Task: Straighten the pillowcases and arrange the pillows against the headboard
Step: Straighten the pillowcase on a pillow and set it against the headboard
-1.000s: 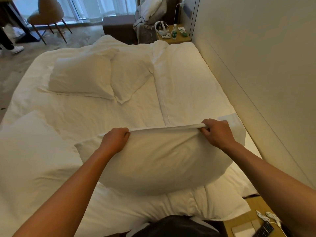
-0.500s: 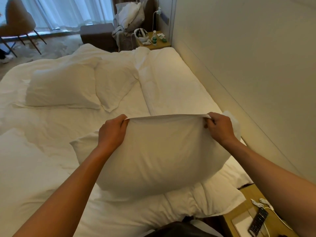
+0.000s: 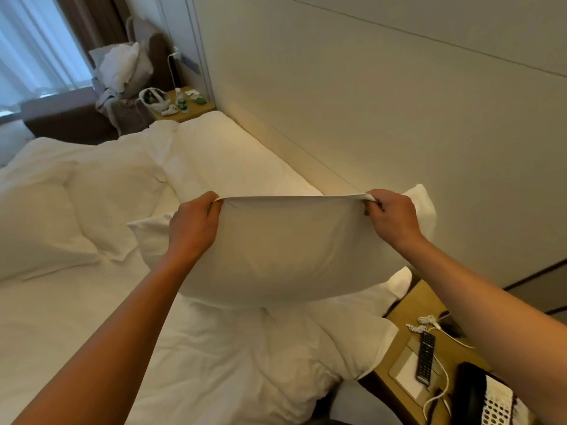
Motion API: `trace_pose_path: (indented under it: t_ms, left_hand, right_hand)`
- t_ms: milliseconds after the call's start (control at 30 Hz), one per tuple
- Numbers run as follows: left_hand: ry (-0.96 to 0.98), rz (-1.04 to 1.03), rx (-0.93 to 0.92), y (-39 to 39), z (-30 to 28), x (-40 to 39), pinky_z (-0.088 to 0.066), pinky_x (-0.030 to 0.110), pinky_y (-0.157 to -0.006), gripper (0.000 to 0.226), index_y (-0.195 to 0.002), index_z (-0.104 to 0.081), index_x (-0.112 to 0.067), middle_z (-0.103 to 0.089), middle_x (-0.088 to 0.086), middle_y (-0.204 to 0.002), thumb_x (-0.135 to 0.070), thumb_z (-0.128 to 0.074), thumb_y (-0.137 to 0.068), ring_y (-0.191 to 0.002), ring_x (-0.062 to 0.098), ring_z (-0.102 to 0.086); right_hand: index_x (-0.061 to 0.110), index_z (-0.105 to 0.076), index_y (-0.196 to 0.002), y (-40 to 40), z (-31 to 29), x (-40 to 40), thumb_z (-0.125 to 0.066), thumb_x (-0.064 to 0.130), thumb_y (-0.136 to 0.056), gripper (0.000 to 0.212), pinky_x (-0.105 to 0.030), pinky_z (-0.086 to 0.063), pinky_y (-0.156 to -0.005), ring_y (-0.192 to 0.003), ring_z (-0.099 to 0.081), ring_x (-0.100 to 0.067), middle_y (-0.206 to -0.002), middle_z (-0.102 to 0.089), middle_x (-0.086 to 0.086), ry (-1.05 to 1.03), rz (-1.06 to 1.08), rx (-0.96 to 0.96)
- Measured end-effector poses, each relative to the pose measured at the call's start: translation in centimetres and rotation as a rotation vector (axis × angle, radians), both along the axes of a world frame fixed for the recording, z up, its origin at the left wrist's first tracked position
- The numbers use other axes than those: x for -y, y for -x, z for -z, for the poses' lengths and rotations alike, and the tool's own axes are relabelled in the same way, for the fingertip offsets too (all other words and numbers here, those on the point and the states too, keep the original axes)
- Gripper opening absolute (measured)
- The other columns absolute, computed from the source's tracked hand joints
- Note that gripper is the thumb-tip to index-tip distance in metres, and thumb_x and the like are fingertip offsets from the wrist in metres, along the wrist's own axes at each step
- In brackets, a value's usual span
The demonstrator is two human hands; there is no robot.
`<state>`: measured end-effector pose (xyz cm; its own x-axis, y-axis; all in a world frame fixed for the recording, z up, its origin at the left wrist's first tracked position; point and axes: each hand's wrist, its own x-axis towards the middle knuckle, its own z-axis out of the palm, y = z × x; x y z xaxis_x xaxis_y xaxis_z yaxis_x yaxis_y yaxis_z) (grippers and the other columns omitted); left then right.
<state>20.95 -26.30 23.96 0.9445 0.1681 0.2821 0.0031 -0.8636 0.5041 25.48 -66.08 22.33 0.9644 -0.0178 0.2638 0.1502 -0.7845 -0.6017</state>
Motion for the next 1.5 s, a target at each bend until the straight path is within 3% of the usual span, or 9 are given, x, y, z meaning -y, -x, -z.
trace_pose_path:
  t_ms: [200,400,567,700,900,967,1133,1300,1500]
  left_hand:
    - [-0.046,0.021,-0.088,-4.2,2.9,6.9,-0.043,0.034,-0.061,0.03,-0.095,-0.064,-0.024,-0.066,-0.002,-0.081,-0.036,-0.039,-0.106,-0.074,0.023,-0.058]
    - [-0.049,-0.09,-0.202,-7.1,5.6,11.7,-0.055,0.043,-0.074,0.031,-0.102,-0.068,-0.024,-0.072,0.007,-0.092,-0.036,-0.039,-0.107,-0.084,0.029,-0.064]
    - [-0.017,-0.12,-0.256,-9.1,6.6,12.5,-0.053,0.041,-0.078,0.028,-0.106,-0.071,-0.017,-0.073,0.01,-0.096,-0.029,-0.045,-0.107,-0.089,0.031,-0.065]
    - [-0.032,-0.123,-0.344,-9.7,7.5,12.5,-0.048,0.038,-0.073,0.025,-0.096,-0.067,-0.015,-0.069,0.01,-0.092,-0.023,-0.045,-0.106,-0.088,0.033,-0.064]
    - [-0.053,-0.131,-0.417,-10.4,8.3,12.1,-0.047,0.038,-0.092,0.029,-0.125,-0.066,-0.016,-0.067,0.01,-0.127,-0.015,-0.052,-0.099,-0.114,0.032,-0.063]
    - [-0.114,-0.096,-0.422,-10.9,8.5,11.6,-0.048,0.039,-0.092,0.029,-0.121,-0.07,-0.012,-0.07,0.011,-0.122,-0.014,-0.051,-0.1,-0.112,0.033,-0.064]
    - [-0.167,-0.087,-0.364,-12.7,8.3,10.4,-0.049,0.036,-0.066,0.024,-0.104,-0.071,-0.018,-0.074,0.006,-0.095,-0.02,-0.047,-0.101,-0.091,0.032,-0.067]
    - [-0.097,-0.042,-0.292,-15.8,8.4,9.3,-0.05,0.036,-0.065,0.021,-0.103,-0.068,-0.023,-0.071,0.004,-0.091,-0.022,-0.047,-0.102,-0.082,0.028,-0.063]
    - [-0.084,0.039,-0.25,-21.1,6.9,9.5,-0.045,0.035,-0.066,0.021,-0.101,-0.068,-0.02,-0.073,0.006,-0.094,-0.02,-0.047,-0.101,-0.088,0.032,-0.065]
  right_hand:
    - [0.026,-0.074,-0.089,-3.8,4.7,6.5,-0.052,0.021,-0.101,0.025,-0.04,-0.052,-0.076,-0.086,-0.064,-0.024,-0.088,-0.071,0.003,-0.009,0.008,-0.13]
    - [0.03,-0.077,-0.111,-8.0,10.0,10.4,-0.05,0.03,-0.104,0.028,-0.034,-0.046,-0.072,-0.089,-0.064,-0.022,-0.1,-0.072,0.004,-0.032,-0.047,-0.17]
    - [0.032,-0.076,-0.112,-11.1,11.2,11.5,-0.051,0.028,-0.104,0.027,-0.034,-0.045,-0.074,-0.087,-0.062,-0.019,-0.099,-0.07,0.007,-0.047,-0.147,-0.168]
    - [0.028,-0.076,-0.108,-12.3,11.5,11.3,-0.051,0.026,-0.103,0.025,-0.038,-0.049,-0.077,-0.086,-0.063,-0.022,-0.098,-0.071,0.006,-0.069,-0.161,-0.176]
    - [0.025,-0.075,-0.102,-13.2,11.4,10.4,-0.049,0.025,-0.103,0.026,-0.044,-0.051,-0.081,-0.083,-0.062,-0.024,-0.093,-0.069,0.003,-0.053,-0.138,-0.187]
    - [0.027,-0.075,-0.104,-13.4,11.3,10.1,-0.048,0.026,-0.103,0.027,-0.042,-0.05,-0.081,-0.083,-0.061,-0.023,-0.095,-0.068,0.005,-0.042,-0.135,-0.199]
    - [0.027,-0.075,-0.105,-14.1,10.4,9.5,-0.049,0.028,-0.104,0.026,-0.039,-0.051,-0.073,-0.084,-0.062,-0.022,-0.095,-0.067,0.004,0.0,-0.112,-0.23]
    - [0.023,-0.076,-0.103,-14.7,9.2,8.9,-0.049,0.03,-0.105,0.028,-0.042,-0.054,-0.074,-0.084,-0.063,-0.023,-0.093,-0.069,0.002,0.074,-0.06,-0.242]
    - [0.015,-0.074,-0.091,-15.3,8.3,8.6,-0.052,0.017,-0.102,0.025,-0.044,-0.051,-0.073,-0.081,-0.062,-0.025,-0.086,-0.069,-0.001,0.045,0.053,-0.196]
